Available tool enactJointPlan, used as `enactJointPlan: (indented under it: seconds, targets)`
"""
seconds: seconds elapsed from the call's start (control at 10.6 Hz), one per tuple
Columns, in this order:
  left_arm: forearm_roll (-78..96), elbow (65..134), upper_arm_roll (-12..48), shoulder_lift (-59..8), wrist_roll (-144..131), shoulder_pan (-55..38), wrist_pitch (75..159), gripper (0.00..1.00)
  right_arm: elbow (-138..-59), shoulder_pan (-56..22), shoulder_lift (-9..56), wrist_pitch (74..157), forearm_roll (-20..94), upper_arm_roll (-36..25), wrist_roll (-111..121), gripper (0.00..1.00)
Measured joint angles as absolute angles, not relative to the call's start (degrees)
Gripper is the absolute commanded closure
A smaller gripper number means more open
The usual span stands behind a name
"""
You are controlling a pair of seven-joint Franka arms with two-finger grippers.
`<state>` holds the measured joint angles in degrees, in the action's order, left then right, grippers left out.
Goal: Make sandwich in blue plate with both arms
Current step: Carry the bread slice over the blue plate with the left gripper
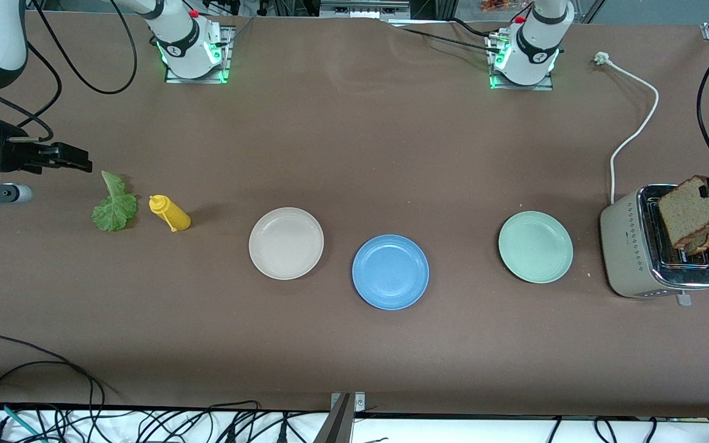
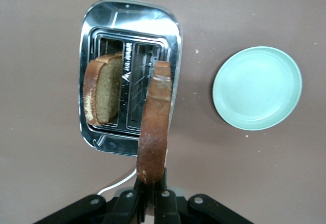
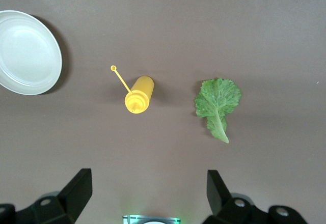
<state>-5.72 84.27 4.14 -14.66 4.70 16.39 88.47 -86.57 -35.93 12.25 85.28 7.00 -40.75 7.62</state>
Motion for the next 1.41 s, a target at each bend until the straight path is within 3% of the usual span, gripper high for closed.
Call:
enactJointPlan:
  seconds: [0.47,0.75,1.41]
  targets:
    - [-2.72,84.76,6.37,-14.19,4.20,13.86,88.19,1.00,-86.57,-35.94,12.26,85.30,7.00,-40.75,7.62,0.00]
    - [9.49,85.79,6.45,-14.88,2.11,9.75,88.23,1.00,-86.57,-35.95,12.27,85.30,7.00,-40.75,7.62,0.00]
    - [36.85,88.26,6.41,-26.99,-3.96,0.13,101.89,1.00,-86.65,-35.98,12.50,85.63,7.00,-40.75,7.62,0.00]
